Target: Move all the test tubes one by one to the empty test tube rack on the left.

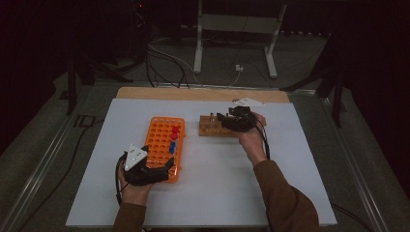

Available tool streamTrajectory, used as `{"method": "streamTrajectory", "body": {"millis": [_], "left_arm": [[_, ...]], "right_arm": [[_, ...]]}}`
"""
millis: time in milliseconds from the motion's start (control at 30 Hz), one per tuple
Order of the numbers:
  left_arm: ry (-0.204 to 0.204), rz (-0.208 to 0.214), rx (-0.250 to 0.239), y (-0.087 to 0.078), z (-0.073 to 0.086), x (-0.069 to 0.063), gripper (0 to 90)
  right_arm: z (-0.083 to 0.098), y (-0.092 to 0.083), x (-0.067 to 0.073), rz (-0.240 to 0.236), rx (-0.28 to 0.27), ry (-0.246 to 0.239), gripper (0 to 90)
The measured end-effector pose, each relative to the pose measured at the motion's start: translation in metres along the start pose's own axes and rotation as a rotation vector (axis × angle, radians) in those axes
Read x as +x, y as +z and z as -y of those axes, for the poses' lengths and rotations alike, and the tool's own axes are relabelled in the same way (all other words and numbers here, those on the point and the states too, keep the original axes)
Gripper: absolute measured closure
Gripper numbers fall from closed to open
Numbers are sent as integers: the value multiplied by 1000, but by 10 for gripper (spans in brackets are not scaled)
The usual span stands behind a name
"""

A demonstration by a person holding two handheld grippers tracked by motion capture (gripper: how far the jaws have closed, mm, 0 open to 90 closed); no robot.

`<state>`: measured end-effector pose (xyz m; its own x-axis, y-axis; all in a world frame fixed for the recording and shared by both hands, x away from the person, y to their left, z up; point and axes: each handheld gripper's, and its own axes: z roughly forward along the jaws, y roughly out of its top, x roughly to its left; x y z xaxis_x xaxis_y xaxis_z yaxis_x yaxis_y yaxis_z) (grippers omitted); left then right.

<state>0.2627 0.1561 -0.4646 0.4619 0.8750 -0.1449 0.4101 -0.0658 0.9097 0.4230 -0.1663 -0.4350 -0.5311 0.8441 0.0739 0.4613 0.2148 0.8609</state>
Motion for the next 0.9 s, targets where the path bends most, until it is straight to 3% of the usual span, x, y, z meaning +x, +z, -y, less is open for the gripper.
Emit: {"method": "streamTrajectory", "body": {"millis": [133,267,467,900], "left_arm": [[-4,1,3,0,1,1,5],[-3,0,3,0,1,1,5],[-6,-3,4,0,1,2,5],[-13,-2,1,-1,1,4,5]], "right_arm": [[4,9,-3,44,19,-1,612],[8,16,-6,27,27,10,664],[11,22,0,33,36,-38,747],[13,26,6,57,35,-44,764]]}}
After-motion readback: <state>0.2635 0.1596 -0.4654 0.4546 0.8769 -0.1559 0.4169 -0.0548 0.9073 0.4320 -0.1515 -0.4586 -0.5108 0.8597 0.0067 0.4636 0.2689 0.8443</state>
